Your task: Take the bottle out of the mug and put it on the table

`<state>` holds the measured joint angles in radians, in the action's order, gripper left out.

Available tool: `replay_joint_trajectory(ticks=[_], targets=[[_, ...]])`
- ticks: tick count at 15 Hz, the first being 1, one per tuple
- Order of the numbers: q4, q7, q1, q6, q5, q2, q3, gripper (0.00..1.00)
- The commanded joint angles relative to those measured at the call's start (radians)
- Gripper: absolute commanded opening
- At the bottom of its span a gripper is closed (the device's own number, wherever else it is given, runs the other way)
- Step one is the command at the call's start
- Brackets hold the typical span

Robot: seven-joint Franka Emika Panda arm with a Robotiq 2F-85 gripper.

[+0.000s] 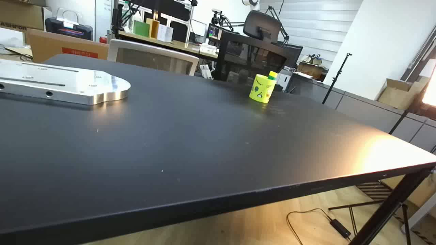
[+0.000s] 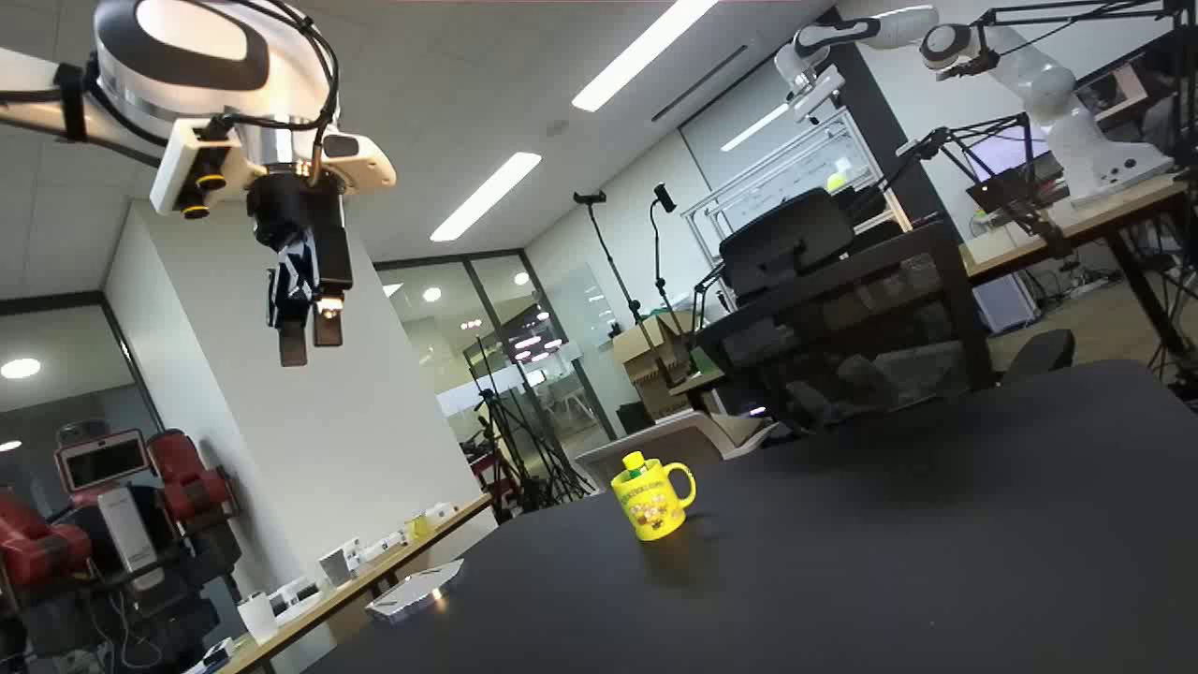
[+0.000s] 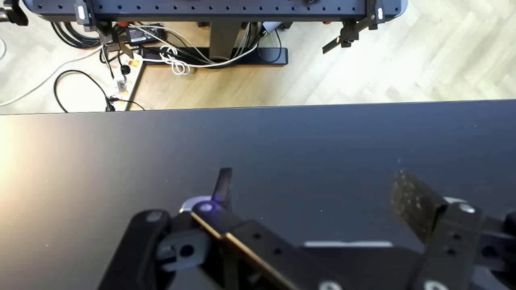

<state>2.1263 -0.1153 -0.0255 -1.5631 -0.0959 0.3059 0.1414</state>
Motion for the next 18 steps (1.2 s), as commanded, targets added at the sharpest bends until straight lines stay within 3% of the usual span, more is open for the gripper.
replay_joint_trajectory(ticks=[1, 15, 18], targets=[[-0.002, -0.004, -0.017, 0.001, -0.003, -0.002, -0.014, 1.00], [-0.003, -0.005, -0.017, 0.000, -0.003, -0.002, -0.014, 1.00], [-0.039, -0.033, -0.023, -0.076, 0.040, -0.043, -0.013, 1.00]])
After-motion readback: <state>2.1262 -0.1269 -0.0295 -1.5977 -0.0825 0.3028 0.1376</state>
